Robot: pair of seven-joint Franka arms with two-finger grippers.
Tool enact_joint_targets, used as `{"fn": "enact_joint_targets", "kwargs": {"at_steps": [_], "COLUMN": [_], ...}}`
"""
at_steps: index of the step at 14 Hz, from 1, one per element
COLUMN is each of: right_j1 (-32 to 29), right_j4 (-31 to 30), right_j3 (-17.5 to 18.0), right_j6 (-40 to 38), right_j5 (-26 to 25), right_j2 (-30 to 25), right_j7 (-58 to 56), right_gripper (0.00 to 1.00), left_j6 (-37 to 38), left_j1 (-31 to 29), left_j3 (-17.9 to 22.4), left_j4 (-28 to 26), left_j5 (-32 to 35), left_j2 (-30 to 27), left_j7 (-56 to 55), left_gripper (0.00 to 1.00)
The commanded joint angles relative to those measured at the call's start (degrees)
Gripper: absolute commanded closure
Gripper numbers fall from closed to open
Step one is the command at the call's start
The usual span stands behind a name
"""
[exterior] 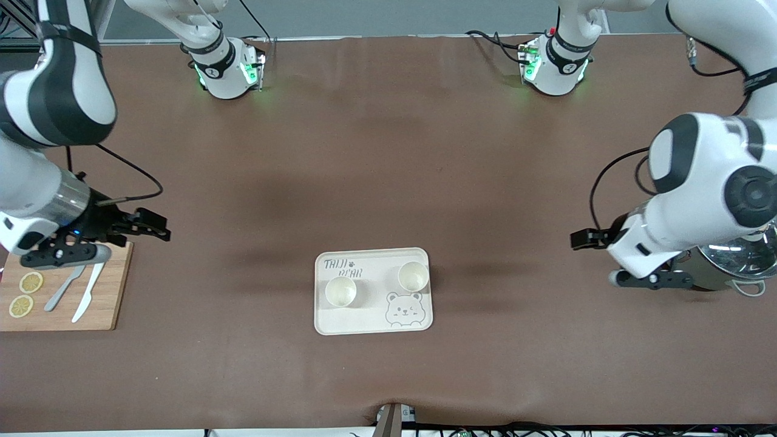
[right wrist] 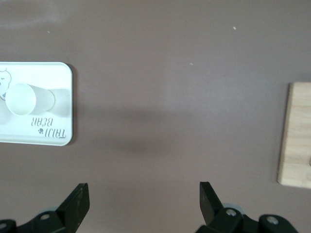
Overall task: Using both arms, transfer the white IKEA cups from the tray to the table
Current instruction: 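Move the right gripper toward one cup while the left gripper reaches the other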
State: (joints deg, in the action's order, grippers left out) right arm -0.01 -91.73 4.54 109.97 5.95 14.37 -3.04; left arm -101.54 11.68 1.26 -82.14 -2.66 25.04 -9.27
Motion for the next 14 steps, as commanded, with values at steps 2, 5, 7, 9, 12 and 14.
{"fn": "enact_joint_targets", "kwargs": {"at_steps": [2, 5, 7, 9, 12, 14], "right_j1": [3.0, 7.0, 9.1, 11.3, 13.9, 15.8], "right_j4": [1.5, 1.7, 1.8, 1.7, 1.6, 2.1], "right_j3": [-0.2, -0.2, -0.2, -0.2, -0.2, -0.3], "right_j6": [6.3, 10.7, 14.2, 17.8, 22.7, 24.5], "right_j5": [0.9, 0.9, 0.9, 0.8, 0.6, 0.0], "right_j2": [3.9, 6.9, 9.2, 10.8, 13.9, 16.7], "right_j7": [0.8, 6.2, 10.9, 14.4, 18.5, 19.9], "right_gripper": [0.00, 0.00, 0.00, 0.00, 0.00, 0.00], "left_j6": [-0.9, -0.9, -2.4, -3.2, -6.5, -9.8], "left_j1": [3.5, 6.3, 7.7, 8.8, 10.8, 11.6], "left_j3": [0.1, 0.1, 0.1, 0.1, 0.1, 0.1], "left_j4": [1.3, 1.3, 1.2, 1.3, 1.5, 1.5], "left_j5": [-0.8, -1.6, -2.6, -3.8, -5.2, -7.9], "left_j2": [1.7, 2.7, 2.9, 3.8, 5.5, 7.0], "left_j7": [-6.2, -10.7, -15.1, -16.8, -20.1, -22.9], "left_gripper": [0.00, 0.00, 0.00, 0.00, 0.00, 0.00]}}
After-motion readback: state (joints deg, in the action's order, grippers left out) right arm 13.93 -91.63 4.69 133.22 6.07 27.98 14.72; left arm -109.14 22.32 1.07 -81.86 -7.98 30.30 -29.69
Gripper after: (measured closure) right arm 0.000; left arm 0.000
